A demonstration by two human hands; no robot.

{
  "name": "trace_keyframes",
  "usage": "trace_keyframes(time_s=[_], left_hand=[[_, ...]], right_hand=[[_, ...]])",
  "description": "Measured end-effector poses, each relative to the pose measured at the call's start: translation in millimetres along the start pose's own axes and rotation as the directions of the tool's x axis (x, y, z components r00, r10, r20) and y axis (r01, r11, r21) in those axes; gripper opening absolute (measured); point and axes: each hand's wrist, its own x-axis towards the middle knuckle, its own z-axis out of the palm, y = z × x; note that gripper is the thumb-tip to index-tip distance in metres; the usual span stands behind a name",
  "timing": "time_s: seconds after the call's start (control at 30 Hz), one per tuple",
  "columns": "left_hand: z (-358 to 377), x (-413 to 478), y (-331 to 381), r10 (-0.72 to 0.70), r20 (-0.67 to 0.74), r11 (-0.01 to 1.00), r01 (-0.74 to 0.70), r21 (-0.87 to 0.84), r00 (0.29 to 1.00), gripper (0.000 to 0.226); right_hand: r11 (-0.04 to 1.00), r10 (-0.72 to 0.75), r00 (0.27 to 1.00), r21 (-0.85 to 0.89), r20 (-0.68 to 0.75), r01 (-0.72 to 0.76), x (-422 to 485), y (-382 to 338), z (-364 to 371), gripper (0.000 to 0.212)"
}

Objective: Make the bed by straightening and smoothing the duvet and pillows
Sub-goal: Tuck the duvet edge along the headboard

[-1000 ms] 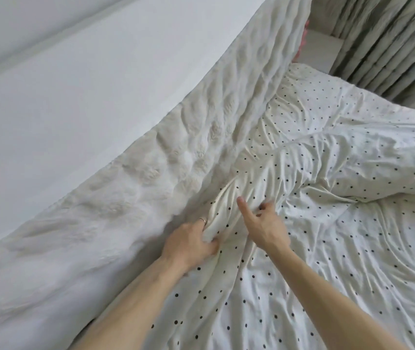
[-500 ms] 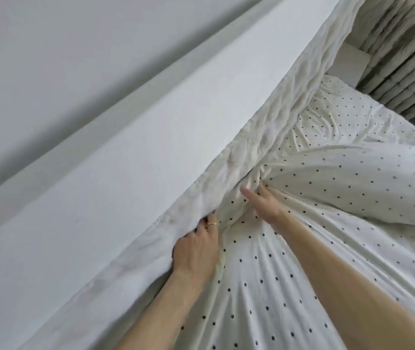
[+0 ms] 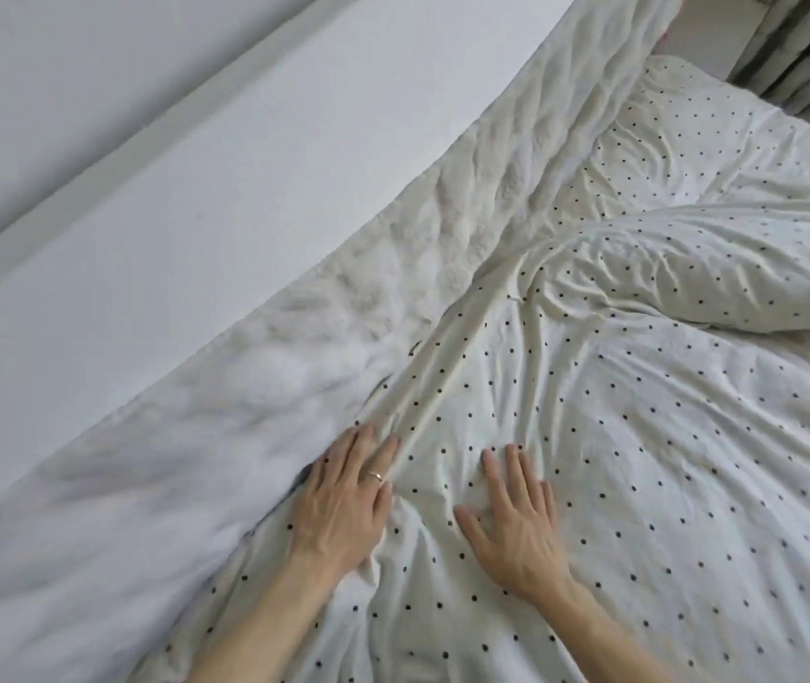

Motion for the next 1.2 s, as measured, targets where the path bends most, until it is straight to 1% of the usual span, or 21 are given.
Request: trace_keyframes(time_s=[0.17,0.27,0.4,0.47,0.5,0.53,0.6,0.67,0.7,0.73,0.77,0.8,0.83,0.87,0.93,0.97,1.0,1.1,1.13,1.17,1.2], left_hand=[[-10,-84,-17,-0.188,0.008,0.982,0.188,0.030,0.982,0.052],[-10,-142,-8,-0.327,-0.039,0.945,0.327,-0.003,0.944,0.052],[-3,-209,14,-0.504,-0.108,0.860,0.485,-0.157,0.857,0.050],[-7,-229,25,-0.624,-0.078,0.764,0.586,-0.272,0.777,0.043],[-8,-236,32,-0.697,-0.059,0.688,0.644,-0.334,0.714,0.042],[-9,-238,36,-0.779,-0.037,0.584,0.705,-0.402,0.625,0.045],[-10,-242,38,-0.914,0.043,0.327,0.795,-0.510,0.403,0.055],[-7,-246,37,-0.959,0.185,0.074,0.823,-0.563,0.213,0.063],[-8,-245,38,-0.955,0.258,-0.032,0.818,-0.574,0.144,0.064],[-5,-243,35,-0.939,0.328,-0.125,0.789,-0.602,0.101,0.066],[-3,-240,32,-0.912,0.404,-0.223,0.748,-0.625,0.066,0.070],[1,-237,24,-0.888,0.454,-0.283,0.695,-0.661,0.070,0.075],[6,-236,14,-0.865,0.494,-0.324,0.654,-0.684,0.089,0.084],[11,-232,5,-0.841,0.529,-0.367,0.601,-0.710,0.111,0.096],[17,-234,-15,-0.815,0.549,-0.371,0.561,-0.740,0.184,0.114],[15,-232,-23,-0.817,0.537,-0.351,0.556,-0.753,0.212,0.111],[7,-230,-26,-0.831,0.499,-0.311,0.539,-0.783,0.245,0.102],[-8,-221,-34,-0.902,0.345,-0.200,0.456,-0.867,0.260,0.091],[-6,-225,-41,-0.926,0.279,-0.123,0.494,-0.861,0.254,0.090],[-3,-229,-47,-0.942,0.217,-0.041,0.553,-0.832,0.257,0.089],[6,-238,-60,-0.939,0.217,0.004,0.641,-0.768,0.266,0.088]], right_hand=[[0.997,-0.073,0.997,-0.008,0.003,0.073,-94,5,54,0.089],[0.996,-0.048,0.999,0.072,0.018,0.047,-156,19,79,0.084],[0.975,0.090,0.995,0.211,-0.054,-0.077,-241,47,100,0.072],[0.924,0.231,0.966,0.338,-0.113,-0.181,-278,60,107,0.059],[0.875,0.328,0.939,0.408,-0.104,-0.260,-296,65,109,0.050],[0.806,0.430,0.901,0.476,-0.061,-0.353,-307,71,108,0.040],[0.567,0.642,0.751,0.565,0.152,-0.599,-330,84,116,0.032],[0.341,0.697,0.582,0.521,0.419,-0.783,-348,91,127,0.055],[0.241,0.665,0.521,0.507,0.535,-0.828,-354,91,136,0.068],[0.100,0.610,0.458,0.511,0.647,-0.854,-360,83,141,0.077],[-0.031,0.536,0.423,0.518,0.731,-0.855,-362,75,146,0.085],[-0.151,0.490,0.404,0.532,0.772,-0.833,-362,68,156,0.091],[-0.271,0.476,0.411,0.574,0.778,-0.773,-359,62,165,0.095],[-0.356,0.491,0.429,0.624,0.758,-0.695,-351,59,169,0.098],[-0.460,0.580,0.446,0.726,0.682,-0.511,-336,45,176,0.108],[-0.458,0.646,0.433,0.773,0.628,-0.439,-329,35,167,0.107],[-0.422,0.721,0.408,0.822,0.560,-0.382,-324,25,153,0.098],[-0.183,0.890,0.354,0.936,0.288,-0.301,-322,10,114,0.054],[-0.108,0.910,0.349,0.941,0.223,-0.320,-329,9,112,0.048],[-0.033,0.917,0.352,0.916,0.186,-0.399,-338,8,117,0.048],[0.005,0.896,0.371,0.832,0.242,-0.554,-352,8,134,0.047]])
